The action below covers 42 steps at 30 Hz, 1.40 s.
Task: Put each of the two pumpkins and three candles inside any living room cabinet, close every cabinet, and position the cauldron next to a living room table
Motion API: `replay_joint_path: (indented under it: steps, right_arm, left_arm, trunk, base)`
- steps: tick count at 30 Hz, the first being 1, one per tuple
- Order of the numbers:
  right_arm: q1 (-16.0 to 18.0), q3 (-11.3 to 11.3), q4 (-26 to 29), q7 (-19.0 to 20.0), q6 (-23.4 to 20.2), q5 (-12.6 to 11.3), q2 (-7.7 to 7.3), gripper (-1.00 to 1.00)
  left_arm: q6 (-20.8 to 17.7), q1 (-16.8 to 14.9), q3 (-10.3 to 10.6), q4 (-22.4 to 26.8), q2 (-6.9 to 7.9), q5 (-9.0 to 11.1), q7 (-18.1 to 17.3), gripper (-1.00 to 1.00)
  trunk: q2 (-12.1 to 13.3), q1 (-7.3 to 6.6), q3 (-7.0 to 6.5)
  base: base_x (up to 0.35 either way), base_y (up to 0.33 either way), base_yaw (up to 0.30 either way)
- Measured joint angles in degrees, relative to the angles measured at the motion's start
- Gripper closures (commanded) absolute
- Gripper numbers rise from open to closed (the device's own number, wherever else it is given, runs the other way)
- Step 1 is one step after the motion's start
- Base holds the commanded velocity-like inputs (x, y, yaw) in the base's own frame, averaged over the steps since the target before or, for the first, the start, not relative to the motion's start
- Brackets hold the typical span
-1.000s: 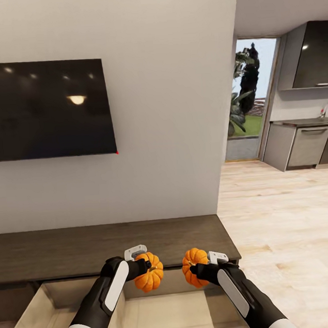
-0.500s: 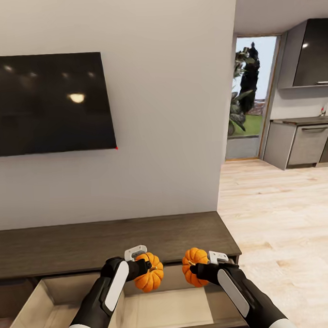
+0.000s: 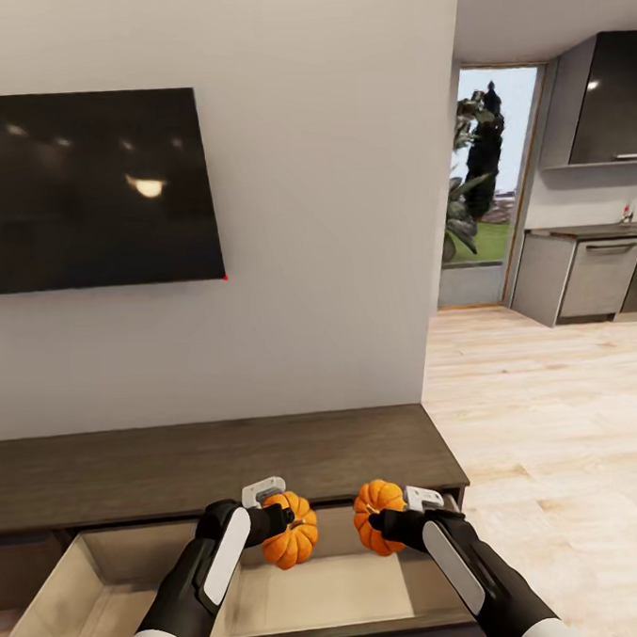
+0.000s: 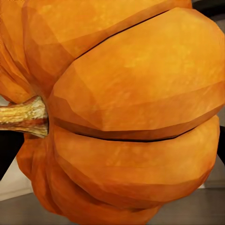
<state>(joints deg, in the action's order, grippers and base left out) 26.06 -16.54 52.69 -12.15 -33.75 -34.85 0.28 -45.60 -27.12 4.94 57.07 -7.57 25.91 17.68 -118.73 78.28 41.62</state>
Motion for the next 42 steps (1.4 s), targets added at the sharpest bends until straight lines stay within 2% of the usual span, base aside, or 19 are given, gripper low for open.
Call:
replay_joint_path:
  steps: [42]
  right_arm:
    - [0.00,0.47,-1.10,-0.43,-0.62,-0.49,0.00,1.00]
  left_arm:
    - [0.00,0.00,0.00,-0.19,0.09,0.35,-0.19,1.00]
  trunk:
    - [-16.85,9.23,7.54]
  base:
    - [0.000,0.000,0.000]
